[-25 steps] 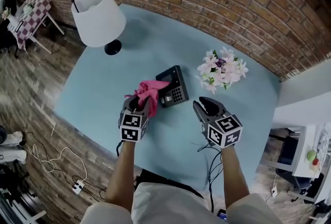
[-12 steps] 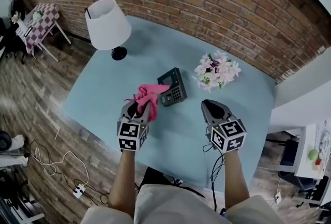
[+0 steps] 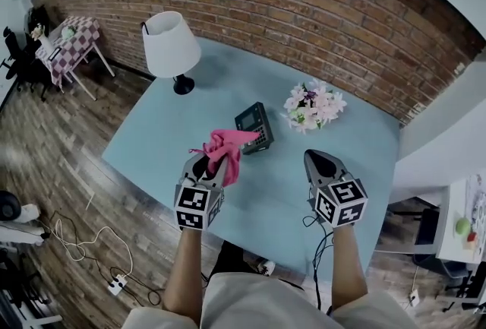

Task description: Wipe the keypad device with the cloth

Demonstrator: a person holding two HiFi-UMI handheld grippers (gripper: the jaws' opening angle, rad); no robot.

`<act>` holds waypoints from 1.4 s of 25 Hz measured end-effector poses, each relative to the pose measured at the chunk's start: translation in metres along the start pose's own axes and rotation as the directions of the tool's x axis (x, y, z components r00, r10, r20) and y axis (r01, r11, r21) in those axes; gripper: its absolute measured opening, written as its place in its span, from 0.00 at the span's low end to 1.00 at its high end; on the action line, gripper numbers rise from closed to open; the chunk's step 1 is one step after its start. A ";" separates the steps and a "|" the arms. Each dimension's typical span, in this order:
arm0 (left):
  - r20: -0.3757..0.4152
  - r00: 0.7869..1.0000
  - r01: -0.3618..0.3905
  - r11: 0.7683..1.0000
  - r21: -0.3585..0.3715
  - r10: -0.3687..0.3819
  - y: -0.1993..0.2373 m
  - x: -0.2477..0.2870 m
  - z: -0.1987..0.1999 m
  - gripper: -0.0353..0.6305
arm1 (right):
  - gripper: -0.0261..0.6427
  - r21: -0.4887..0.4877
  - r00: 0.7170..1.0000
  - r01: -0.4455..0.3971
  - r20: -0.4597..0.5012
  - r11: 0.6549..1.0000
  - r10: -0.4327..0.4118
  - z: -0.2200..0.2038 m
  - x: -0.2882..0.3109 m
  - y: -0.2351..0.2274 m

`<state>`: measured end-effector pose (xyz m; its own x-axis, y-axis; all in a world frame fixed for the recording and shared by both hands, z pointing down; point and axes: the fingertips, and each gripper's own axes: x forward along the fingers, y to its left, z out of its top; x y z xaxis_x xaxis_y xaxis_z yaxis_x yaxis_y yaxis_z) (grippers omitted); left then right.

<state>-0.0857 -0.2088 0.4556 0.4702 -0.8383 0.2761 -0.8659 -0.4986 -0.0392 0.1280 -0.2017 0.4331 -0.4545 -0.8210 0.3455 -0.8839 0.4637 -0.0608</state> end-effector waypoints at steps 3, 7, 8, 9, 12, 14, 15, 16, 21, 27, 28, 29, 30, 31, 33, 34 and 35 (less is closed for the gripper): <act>0.017 1.000 0.007 1.000 0.009 -0.007 -0.014 -0.018 0.009 0.28 | 0.06 -0.016 1.000 0.002 0.020 1.000 -0.001 0.005 -0.020 0.007; 0.045 0.999 0.003 1.000 -0.001 -0.003 -0.031 -0.041 0.019 0.28 | 0.06 -0.039 0.999 0.004 0.052 0.999 -0.002 0.013 -0.049 0.016; 0.051 0.999 0.001 1.000 -0.004 -0.001 -0.036 -0.047 0.022 0.28 | 0.06 -0.048 0.998 0.008 0.057 0.999 -0.006 0.014 -0.056 0.018; 0.058 0.998 -0.001 1.000 -0.008 0.001 -0.041 -0.053 0.024 0.28 | 0.06 -0.059 0.998 0.013 0.061 0.998 -0.010 0.016 -0.063 0.019; 0.073 0.997 -0.009 1.000 -0.018 0.010 -0.057 -0.073 0.027 0.28 | 0.06 -0.082 0.997 0.017 0.075 0.996 -0.011 0.020 -0.085 0.026; 0.082 0.996 -0.014 1.000 -0.018 0.016 -0.067 -0.086 0.031 0.28 | 0.06 -0.077 0.996 0.006 0.092 0.997 0.001 0.025 -0.100 0.032; 0.089 0.996 -0.018 1.000 -0.018 0.019 -0.072 -0.093 0.033 0.28 | 0.06 -0.070 0.995 -0.002 0.103 0.998 0.009 0.028 -0.107 0.035; 0.096 0.995 -0.022 1.000 -0.019 0.024 -0.076 -0.099 0.036 0.28 | 0.06 -0.065 0.993 -0.011 0.112 0.998 0.018 0.030 -0.113 0.038; 0.119 0.991 -0.054 0.998 -0.019 0.056 -0.090 -0.134 0.053 0.28 | 0.06 -0.089 0.990 -0.055 0.127 0.995 0.066 0.039 -0.144 0.059; 0.153 0.985 -0.084 0.996 0.016 0.081 -0.102 -0.173 0.069 0.28 | 0.06 -0.143 0.982 -0.074 0.163 0.987 0.098 0.053 -0.173 0.082; 0.156 0.985 -0.084 0.996 0.024 0.079 -0.104 -0.177 0.071 0.28 | 0.06 -0.152 0.982 -0.070 0.165 0.986 0.095 0.054 -0.177 0.085; 0.159 0.984 -0.084 0.996 0.034 0.078 -0.106 -0.182 0.072 0.28 | 0.06 -0.154 0.982 -0.064 0.167 0.986 0.090 0.055 -0.181 0.088; 0.162 0.984 -0.085 0.995 0.043 0.077 -0.108 -0.187 0.073 0.28 | 0.06 -0.151 0.982 -0.058 0.169 0.987 0.084 0.055 -0.185 0.090; 0.166 0.983 -0.086 0.995 0.051 0.076 -0.110 -0.192 0.074 0.28 | 0.06 -0.144 0.982 -0.055 0.171 0.988 0.079 0.054 -0.189 0.093; 0.174 0.982 -0.084 0.995 0.062 0.072 -0.115 -0.206 0.074 0.28 | 0.06 -0.132 0.982 -0.058 0.172 0.990 0.080 0.051 -0.199 0.104; 0.178 0.982 -0.081 0.994 0.067 0.068 -0.118 -0.214 0.075 0.28 | 0.06 -0.133 0.982 -0.059 0.171 0.989 0.082 0.050 -0.205 0.111; 0.182 0.981 -0.078 0.994 0.072 0.064 -0.121 -0.221 0.075 0.28 | 0.06 -0.136 0.982 -0.058 0.170 0.989 0.081 0.049 -0.212 0.117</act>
<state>-0.0724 0.0203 0.3270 0.4372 -0.8944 0.0941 -0.8854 -0.4464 -0.1296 0.1153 0.0103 0.3071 -0.5367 -0.8255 0.1747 -0.8329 0.5515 0.0473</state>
